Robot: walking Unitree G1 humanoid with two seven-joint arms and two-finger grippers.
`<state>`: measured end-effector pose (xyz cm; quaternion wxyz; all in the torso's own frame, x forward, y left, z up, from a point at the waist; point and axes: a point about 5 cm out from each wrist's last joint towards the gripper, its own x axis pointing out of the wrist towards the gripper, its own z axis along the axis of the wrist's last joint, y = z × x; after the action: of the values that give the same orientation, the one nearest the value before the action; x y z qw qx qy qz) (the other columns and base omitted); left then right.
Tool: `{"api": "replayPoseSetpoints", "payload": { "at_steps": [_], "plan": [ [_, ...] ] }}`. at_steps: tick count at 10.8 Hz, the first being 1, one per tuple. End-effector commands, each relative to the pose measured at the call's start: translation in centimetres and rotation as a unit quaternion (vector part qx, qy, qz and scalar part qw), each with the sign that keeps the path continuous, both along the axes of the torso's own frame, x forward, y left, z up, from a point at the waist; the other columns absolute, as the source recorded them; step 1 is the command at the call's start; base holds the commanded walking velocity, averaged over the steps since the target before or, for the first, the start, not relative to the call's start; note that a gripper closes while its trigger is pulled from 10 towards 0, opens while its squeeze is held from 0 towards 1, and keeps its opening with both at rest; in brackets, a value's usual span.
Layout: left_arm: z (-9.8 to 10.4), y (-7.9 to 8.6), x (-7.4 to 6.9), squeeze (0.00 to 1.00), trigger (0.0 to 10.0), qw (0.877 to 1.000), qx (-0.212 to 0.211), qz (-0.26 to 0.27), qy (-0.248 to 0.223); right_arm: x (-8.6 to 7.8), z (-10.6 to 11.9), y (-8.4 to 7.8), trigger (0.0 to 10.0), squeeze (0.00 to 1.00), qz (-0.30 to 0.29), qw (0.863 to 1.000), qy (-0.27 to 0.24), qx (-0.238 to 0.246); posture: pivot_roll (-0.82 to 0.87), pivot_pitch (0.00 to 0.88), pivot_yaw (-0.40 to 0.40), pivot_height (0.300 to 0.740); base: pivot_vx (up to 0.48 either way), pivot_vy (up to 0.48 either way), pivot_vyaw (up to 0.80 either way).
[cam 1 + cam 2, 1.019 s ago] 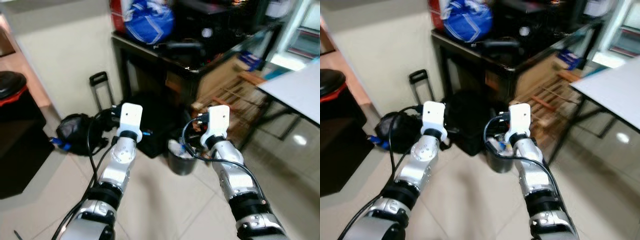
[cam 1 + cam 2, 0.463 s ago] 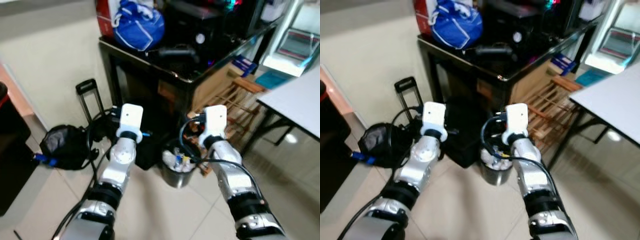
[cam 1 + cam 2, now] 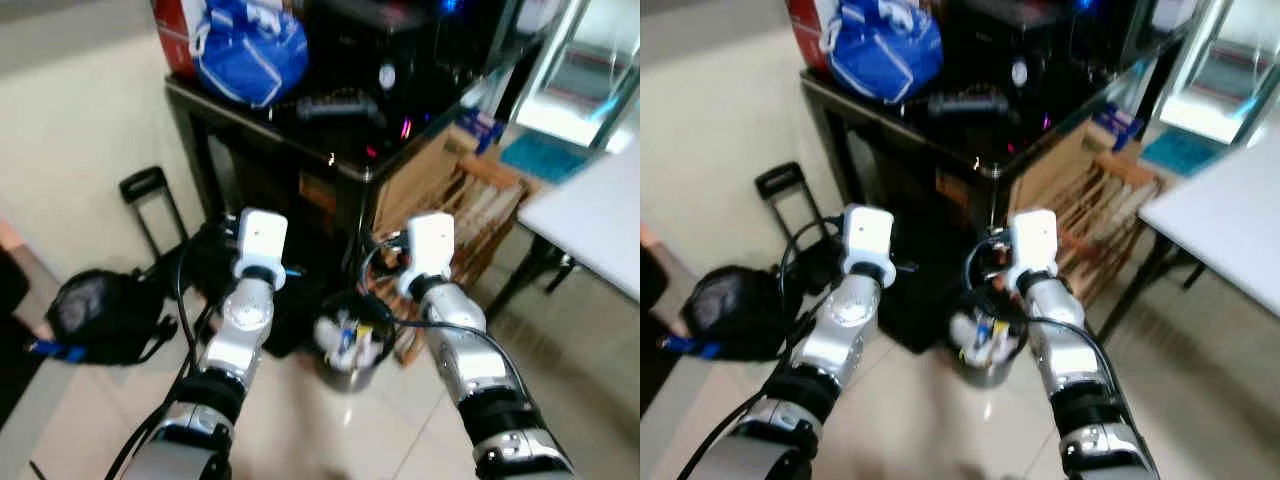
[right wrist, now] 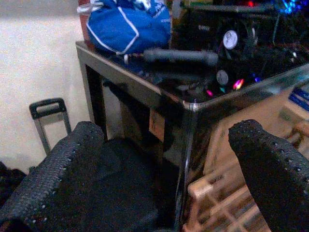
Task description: Picking trash to rubbish bin
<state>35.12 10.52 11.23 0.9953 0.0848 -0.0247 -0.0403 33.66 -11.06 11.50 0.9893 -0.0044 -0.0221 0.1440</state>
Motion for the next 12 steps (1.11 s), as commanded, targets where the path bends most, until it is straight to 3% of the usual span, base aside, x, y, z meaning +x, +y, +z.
{"api": "replayPoseSetpoints", "payload": {
  "at_steps": [1,5,10,12],
  "plan": [
    [-0.02,1.30,0.17,0.00,10.0,1.000,0.007,0.018,0.003,0.04,0.56,1.29,10.0,0.00,0.018,1.000,-0.009,0.006,-0.02,0.052,0.023,0.740,0.480,0.000,0.00],
    [0.05,1.29,0.27,0.00,10.0,1.000,0.009,0.017,0.003,0.14,0.57,1.39,10.0,0.00,0.023,1.000,-0.005,0.008,-0.02,0.051,0.025,0.740,0.480,0.000,0.00],
    [0.20,0.52,0.08,0.00,10.0,1.000,-0.003,-0.013,-0.005,0.07,0.45,1.70,10.0,0.00,0.031,1.000,-0.003,0.007,-0.01,0.051,0.026,0.740,0.000,0.000,-0.71],
    [0.08,0.51,0.07,0.00,10.0,1.000,0.005,-0.014,-0.002,0.03,0.48,1.71,10.0,0.00,0.031,0.999,-0.004,0.008,-0.01,0.051,0.027,0.740,0.000,0.000,-0.24]
  ]
}}
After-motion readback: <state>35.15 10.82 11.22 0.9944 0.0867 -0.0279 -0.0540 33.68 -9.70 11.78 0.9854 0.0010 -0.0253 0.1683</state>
